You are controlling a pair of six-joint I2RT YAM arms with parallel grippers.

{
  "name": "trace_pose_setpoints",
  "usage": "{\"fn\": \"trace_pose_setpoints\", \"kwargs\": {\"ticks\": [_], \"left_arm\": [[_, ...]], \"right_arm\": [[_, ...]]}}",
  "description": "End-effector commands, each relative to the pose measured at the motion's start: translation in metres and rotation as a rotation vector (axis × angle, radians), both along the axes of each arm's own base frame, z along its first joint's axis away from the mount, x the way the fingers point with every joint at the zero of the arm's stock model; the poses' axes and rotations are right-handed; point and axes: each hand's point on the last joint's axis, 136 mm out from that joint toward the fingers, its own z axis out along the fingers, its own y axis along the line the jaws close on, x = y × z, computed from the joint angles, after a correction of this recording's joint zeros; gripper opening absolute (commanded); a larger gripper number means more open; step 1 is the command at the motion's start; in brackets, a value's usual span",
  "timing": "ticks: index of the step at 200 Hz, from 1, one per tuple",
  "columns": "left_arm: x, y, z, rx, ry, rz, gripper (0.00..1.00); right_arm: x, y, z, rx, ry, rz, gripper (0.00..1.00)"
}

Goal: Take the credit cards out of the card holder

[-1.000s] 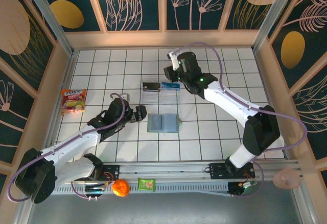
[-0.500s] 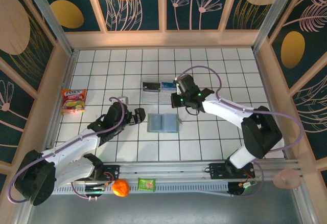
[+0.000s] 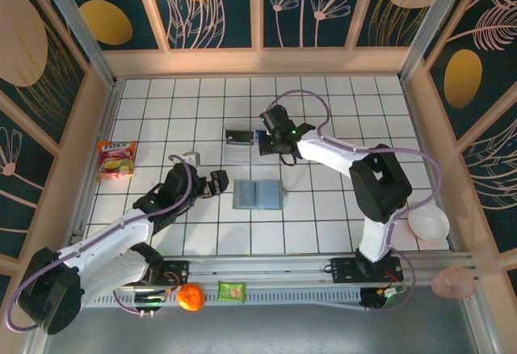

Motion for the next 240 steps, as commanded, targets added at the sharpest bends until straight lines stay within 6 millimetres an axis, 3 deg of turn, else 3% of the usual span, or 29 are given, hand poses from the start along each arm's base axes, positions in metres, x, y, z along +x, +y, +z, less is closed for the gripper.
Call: {"fn": "trace_pose_setpoints", "kwargs": {"ticks": [1, 85, 121, 156, 202, 240], "left_arm": [[0.000, 0.003, 0.000, 0.009, -0.004, 0.002, 0.99], [-0.002, 0.001, 0.003, -0.011, -0.008, -0.007, 0.99], [-0.002, 0.000, 0.003, -0.020, -0.004, -0.010, 0.99], [-0.003, -0.001, 0.002, -0.023, -0.003, -0.010, 0.99], [-0.004, -0.002, 0.000, -0.036, 0.004, -0.013, 0.99], [-0.004, -0.003, -0.001, -0.038, 0.007, -0.014, 0.99]], "right_arm": [[0.014, -0.011, -0.001, -0.075, -0.029, -0.032, 0.03], [0.035, -0.011, 0.015, -0.080, -0.094, -0.081, 0.04], [0.039, -0.008, 0.022, -0.057, -0.111, -0.088, 0.11], [0.034, -0.003, 0.030, -0.021, -0.108, -0.067, 0.14], [0.018, -0.002, 0.025, 0.018, -0.074, -0.046, 0.15], [0.017, 0.000, 0.021, 0.029, -0.055, -0.035, 0.13]]}}
